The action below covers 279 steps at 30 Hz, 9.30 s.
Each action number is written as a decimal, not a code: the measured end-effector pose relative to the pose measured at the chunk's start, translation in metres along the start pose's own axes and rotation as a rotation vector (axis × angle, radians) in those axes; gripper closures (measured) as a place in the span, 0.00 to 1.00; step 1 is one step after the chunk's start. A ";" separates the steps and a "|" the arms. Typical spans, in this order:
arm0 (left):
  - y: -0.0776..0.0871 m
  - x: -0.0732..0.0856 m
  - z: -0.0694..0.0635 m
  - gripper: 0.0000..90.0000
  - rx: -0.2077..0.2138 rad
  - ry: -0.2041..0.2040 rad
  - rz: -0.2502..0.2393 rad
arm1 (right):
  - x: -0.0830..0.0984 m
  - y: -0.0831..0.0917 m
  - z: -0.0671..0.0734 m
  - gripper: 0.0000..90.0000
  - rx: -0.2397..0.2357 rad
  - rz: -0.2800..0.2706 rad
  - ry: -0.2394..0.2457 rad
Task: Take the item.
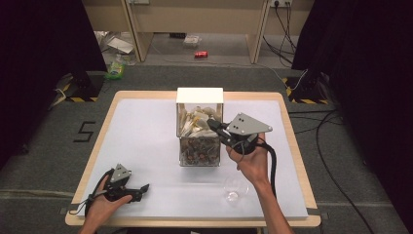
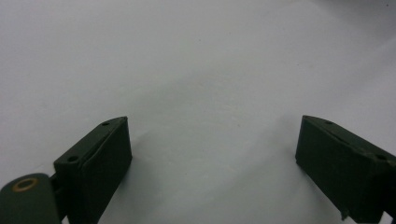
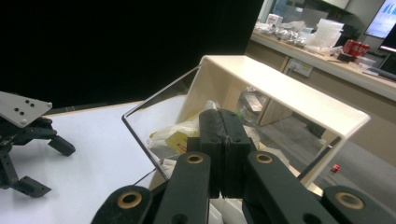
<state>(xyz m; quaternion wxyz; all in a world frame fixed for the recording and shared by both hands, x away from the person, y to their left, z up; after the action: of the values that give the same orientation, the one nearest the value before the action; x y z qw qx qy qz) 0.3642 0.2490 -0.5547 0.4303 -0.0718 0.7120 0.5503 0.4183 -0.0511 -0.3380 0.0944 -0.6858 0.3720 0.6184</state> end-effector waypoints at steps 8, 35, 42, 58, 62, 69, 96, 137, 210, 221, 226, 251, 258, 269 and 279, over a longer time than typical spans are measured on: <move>0.000 0.000 0.000 0.11 0.001 -0.001 0.001 | -0.007 0.010 -0.002 1.00 0.007 -0.034 0.000; 0.000 0.000 0.000 0.11 0.000 -0.001 0.000 | -0.006 0.056 0.007 1.00 0.002 -0.077 -0.012; 0.000 0.000 0.000 0.11 0.000 -0.001 0.000 | 0.003 0.071 0.011 1.00 0.000 -0.079 -0.024; 0.000 0.000 0.000 0.11 0.000 0.001 -0.003 | 0.035 0.092 0.024 1.00 -0.010 -0.025 -0.043; 0.000 0.000 0.000 0.11 -0.001 -0.001 -0.001 | 0.046 0.095 0.026 1.00 -0.010 -0.012 -0.058; 0.000 0.000 0.000 0.11 0.000 0.001 -0.003 | 0.060 0.095 0.030 1.00 -0.021 0.005 -0.075; 0.000 0.000 0.000 0.11 -0.001 -0.001 -0.002 | 0.109 0.115 0.051 1.00 -0.028 0.069 -0.135; 0.000 0.000 0.000 0.11 -0.003 -0.002 -0.001 | 0.150 0.091 0.059 1.00 -0.034 0.203 -0.118; 0.000 0.000 0.000 0.11 -0.007 -0.004 0.000 | 0.188 0.061 -0.037 0.53 0.232 0.217 -0.338; 0.000 0.000 0.000 0.11 -0.005 -0.003 0.000 | 0.212 0.038 -0.059 0.50 0.261 0.318 -0.365; 0.000 0.000 0.000 0.11 -0.006 -0.003 0.000 | 0.218 0.032 -0.065 0.46 0.259 0.358 -0.386; 0.000 0.000 0.001 0.11 -0.005 -0.003 0.000 | 0.234 0.028 -0.075 0.34 0.275 0.458 -0.447; 0.000 0.000 0.000 0.11 -0.005 -0.003 0.000 | 0.238 0.028 -0.077 0.33 0.280 0.475 -0.459; 0.000 0.000 0.000 0.11 -0.006 -0.003 -0.001 | 0.246 0.028 -0.079 0.31 0.281 0.506 -0.467; 0.000 0.000 0.000 0.11 -0.006 -0.003 -0.002 | 0.252 0.025 -0.076 0.26 0.282 0.529 -0.437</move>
<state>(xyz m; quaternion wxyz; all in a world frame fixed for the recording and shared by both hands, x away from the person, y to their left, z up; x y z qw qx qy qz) 0.3642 0.2495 -0.5545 0.4316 -0.0728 0.7094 0.5524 0.4518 -0.2127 -0.5446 0.1021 -0.3982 0.5889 0.6958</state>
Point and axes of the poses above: each handheld gripper's, and its own axes: y roughly backward along the jaws, x roughly out of its underside, z roughly to its left, the point moved 7 cm from there along -y, roughly forward along the jaws, and after that the axes turned 5 degrees about z, right-handed, at the moved point
